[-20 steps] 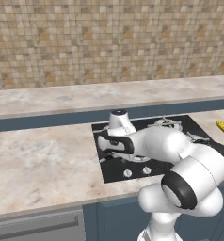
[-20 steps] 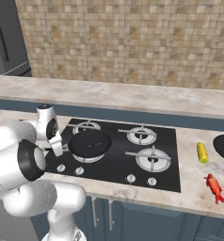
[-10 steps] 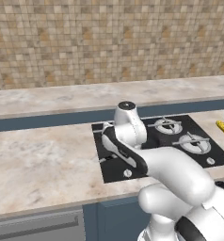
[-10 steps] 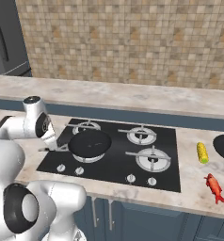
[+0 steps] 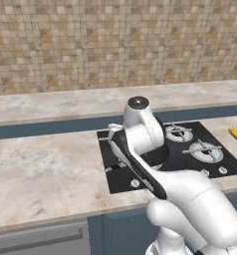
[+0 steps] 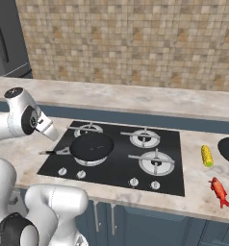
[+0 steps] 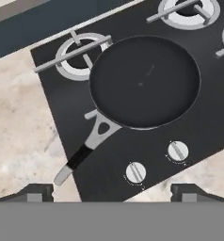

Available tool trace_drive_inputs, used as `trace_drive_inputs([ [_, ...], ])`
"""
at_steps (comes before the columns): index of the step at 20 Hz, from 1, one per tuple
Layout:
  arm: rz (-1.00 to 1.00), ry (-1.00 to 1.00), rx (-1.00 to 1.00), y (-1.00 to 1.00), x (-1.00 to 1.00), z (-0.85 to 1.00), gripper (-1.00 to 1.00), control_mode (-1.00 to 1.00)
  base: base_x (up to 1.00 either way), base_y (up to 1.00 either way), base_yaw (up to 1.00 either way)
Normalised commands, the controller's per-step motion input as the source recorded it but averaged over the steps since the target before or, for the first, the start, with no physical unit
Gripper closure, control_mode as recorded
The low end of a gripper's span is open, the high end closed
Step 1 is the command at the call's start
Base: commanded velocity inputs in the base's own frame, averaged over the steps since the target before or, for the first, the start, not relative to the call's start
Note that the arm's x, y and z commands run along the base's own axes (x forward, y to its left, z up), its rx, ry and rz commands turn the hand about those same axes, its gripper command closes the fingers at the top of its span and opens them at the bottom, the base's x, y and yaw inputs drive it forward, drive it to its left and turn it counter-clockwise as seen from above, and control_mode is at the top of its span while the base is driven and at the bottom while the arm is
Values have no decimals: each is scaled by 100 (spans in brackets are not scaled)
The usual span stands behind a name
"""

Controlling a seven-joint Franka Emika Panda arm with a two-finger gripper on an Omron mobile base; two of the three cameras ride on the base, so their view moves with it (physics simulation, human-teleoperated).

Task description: Place both pans onto different burners. Then place the corn and the fish on different pans.

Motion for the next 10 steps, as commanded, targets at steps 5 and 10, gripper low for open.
trace_drive_inputs([
  [5, 28, -9, -28, -26, -44, 14, -100, -100, 0, 0, 0],
  [10, 25, -11, -17, -46, -51, 6, -100, -100, 0, 0, 0],
])
